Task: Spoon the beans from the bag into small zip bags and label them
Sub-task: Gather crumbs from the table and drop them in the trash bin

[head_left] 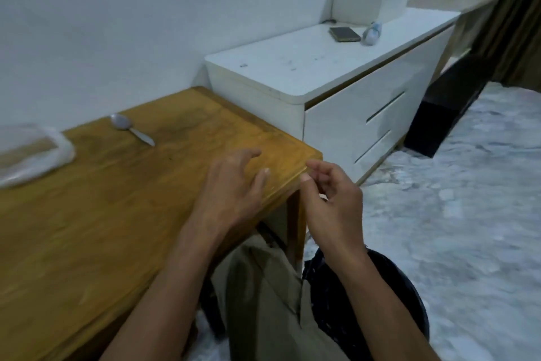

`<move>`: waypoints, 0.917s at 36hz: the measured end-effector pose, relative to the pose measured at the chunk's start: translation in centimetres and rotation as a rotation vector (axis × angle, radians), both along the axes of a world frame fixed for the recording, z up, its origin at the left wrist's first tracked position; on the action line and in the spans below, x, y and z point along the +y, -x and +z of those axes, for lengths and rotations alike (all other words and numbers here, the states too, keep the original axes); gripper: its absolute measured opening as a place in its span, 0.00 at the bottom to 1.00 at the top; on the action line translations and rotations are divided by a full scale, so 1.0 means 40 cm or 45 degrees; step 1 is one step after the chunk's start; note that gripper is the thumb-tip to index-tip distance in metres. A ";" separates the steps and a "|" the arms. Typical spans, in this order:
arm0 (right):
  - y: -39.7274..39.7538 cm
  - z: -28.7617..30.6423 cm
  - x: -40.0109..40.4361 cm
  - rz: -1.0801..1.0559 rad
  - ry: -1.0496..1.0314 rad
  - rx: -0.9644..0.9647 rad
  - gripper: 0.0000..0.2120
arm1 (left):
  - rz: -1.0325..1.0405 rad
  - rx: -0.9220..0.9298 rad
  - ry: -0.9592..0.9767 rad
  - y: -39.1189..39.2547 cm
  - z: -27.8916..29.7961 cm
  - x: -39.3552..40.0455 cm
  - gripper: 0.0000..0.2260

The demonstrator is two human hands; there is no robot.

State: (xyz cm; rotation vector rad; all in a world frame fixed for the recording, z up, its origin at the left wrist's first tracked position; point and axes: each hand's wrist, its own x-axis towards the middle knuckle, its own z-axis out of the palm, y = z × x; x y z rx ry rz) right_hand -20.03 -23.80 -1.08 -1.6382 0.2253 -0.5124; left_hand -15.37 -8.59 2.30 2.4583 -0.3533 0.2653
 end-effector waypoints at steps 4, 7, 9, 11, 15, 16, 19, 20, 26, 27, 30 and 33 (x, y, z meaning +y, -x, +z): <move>-0.019 0.041 0.100 0.282 0.037 -0.037 0.08 | 0.195 -0.078 -0.028 0.045 0.023 0.112 0.18; -0.037 0.064 0.173 0.516 0.111 -0.008 0.07 | 0.337 -0.058 -0.013 0.086 0.034 0.197 0.18; -0.048 0.073 0.217 0.652 0.185 0.016 0.07 | 0.448 -0.011 0.013 0.116 0.040 0.246 0.18; -0.060 0.080 0.268 0.761 0.251 0.023 0.07 | 0.550 -0.009 0.032 0.141 0.041 0.299 0.18; -0.092 0.082 0.372 0.920 0.336 0.041 0.07 | 0.705 -0.008 0.049 0.164 0.039 0.400 0.16; -0.106 0.083 0.407 0.968 0.357 0.045 0.08 | 0.749 -0.024 0.064 0.163 0.039 0.432 0.16; -0.142 0.082 0.470 1.038 0.422 0.049 0.10 | 0.862 -0.072 0.063 0.151 0.038 0.492 0.15; -0.159 0.083 0.498 1.043 0.457 0.033 0.11 | 0.909 -0.103 0.055 0.141 0.037 0.521 0.15; -0.302 0.076 0.650 1.017 0.698 -0.044 0.19 | 1.070 -0.152 0.020 0.044 0.025 0.679 0.25; -0.327 0.074 0.672 1.014 0.736 -0.033 0.21 | 1.090 -0.128 0.017 0.026 0.023 0.700 0.27; -0.388 0.068 0.734 1.018 0.795 0.001 0.30 | 1.066 -0.077 0.023 -0.029 0.019 0.755 0.32; -0.439 0.057 0.787 1.037 0.796 -0.015 0.37 | 1.007 -0.013 0.025 -0.076 0.021 0.790 0.33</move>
